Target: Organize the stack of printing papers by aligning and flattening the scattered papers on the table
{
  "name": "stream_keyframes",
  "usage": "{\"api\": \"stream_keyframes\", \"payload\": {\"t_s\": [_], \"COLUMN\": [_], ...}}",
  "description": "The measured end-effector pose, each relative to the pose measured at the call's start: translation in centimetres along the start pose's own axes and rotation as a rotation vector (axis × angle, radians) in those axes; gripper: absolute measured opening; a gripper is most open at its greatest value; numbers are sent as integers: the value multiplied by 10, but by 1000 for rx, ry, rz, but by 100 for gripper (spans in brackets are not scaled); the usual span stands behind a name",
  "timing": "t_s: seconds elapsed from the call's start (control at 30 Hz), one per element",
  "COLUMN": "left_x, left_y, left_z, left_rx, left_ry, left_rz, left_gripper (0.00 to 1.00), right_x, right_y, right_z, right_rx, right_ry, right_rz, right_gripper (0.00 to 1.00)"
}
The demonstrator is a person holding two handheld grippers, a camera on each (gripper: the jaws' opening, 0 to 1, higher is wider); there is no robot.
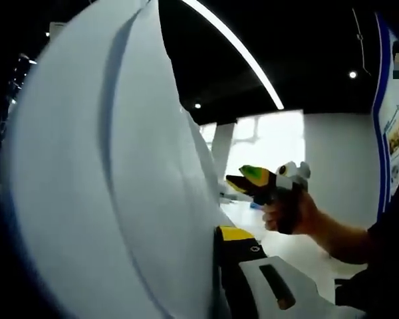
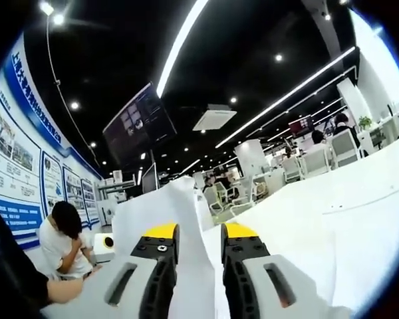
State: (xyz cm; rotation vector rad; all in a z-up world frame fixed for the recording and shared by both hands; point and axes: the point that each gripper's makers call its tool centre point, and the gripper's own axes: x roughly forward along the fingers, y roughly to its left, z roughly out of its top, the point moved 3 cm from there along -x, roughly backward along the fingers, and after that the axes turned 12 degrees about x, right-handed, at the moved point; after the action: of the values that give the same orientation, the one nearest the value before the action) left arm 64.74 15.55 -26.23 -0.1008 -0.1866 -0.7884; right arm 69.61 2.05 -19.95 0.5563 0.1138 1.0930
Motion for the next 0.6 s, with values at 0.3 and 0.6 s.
{"api": "stream_keyframes", "payload": {"t_s": [0.3,0.6], "left_x": [1,1], "left_y": [-3,-6], "left_z": [-1,-1], "left_rx": [0,1], "left_ry": [3,6], "left_rz": [2,2], "left_gripper": [8,8], "right_x": [-4,-10], "right_y": [2,1], "right_z": [-1,-1], "right_rx": [21,33], "right_ry": [-5,-19], "right_rz": [-6,-19], "right_gripper": [28,30]}}
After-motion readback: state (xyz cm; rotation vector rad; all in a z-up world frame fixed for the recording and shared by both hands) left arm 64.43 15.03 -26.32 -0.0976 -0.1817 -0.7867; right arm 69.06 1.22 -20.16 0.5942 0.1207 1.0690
